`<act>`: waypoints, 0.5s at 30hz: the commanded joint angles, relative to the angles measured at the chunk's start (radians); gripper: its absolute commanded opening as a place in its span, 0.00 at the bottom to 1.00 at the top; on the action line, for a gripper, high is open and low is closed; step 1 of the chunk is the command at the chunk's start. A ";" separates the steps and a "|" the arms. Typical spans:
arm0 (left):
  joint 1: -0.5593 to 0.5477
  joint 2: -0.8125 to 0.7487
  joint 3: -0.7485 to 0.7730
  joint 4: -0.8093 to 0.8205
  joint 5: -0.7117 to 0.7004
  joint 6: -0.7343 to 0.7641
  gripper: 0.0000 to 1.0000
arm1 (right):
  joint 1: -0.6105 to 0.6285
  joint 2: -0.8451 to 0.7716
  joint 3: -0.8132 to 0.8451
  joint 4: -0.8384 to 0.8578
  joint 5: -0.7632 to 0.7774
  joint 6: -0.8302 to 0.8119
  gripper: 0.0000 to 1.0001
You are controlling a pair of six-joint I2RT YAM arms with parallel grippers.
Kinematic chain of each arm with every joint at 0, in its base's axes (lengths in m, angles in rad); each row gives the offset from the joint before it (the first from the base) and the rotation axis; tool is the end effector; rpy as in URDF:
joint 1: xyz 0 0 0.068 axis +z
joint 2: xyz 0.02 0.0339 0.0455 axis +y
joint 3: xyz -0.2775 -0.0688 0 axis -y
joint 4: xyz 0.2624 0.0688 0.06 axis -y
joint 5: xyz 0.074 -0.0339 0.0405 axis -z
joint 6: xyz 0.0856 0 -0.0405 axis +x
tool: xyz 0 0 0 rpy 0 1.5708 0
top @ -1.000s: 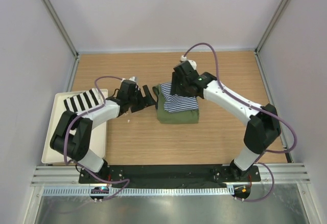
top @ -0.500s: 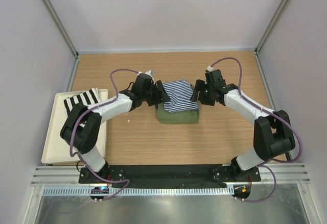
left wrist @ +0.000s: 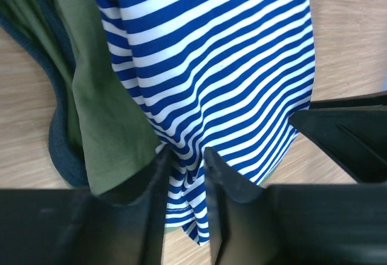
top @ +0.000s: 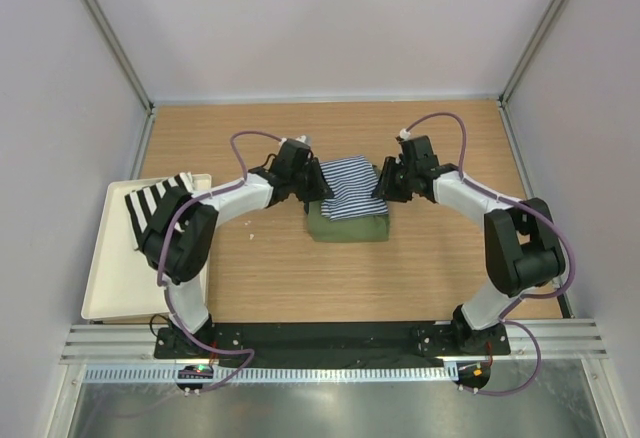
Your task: Fold and stack the tank tops
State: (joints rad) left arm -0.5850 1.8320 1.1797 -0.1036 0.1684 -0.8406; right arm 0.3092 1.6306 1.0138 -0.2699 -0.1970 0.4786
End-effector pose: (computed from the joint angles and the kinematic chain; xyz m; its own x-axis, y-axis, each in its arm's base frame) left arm 0.3688 -0.2615 0.1613 -0.8628 -0.3095 -0.3997 0.0049 0.7855 -0.6188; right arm 0.3618 0.1332 0.1653 -0.8470 0.2035 -0.4911 -0.0295 0.9044 0.4257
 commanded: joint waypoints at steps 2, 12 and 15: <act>-0.003 -0.002 0.040 -0.024 -0.032 0.008 0.14 | -0.010 0.014 -0.020 0.067 -0.065 -0.014 0.28; 0.027 -0.025 0.136 -0.143 0.086 0.017 0.00 | 0.005 -0.116 -0.032 0.012 -0.159 0.032 0.02; 0.039 -0.014 0.158 -0.194 0.134 0.026 0.00 | 0.018 -0.153 -0.027 -0.018 -0.154 0.040 0.01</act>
State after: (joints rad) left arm -0.5652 1.8320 1.2903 -0.2405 0.2214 -0.8295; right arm 0.3107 1.5578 0.9764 -0.2714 -0.3141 0.4984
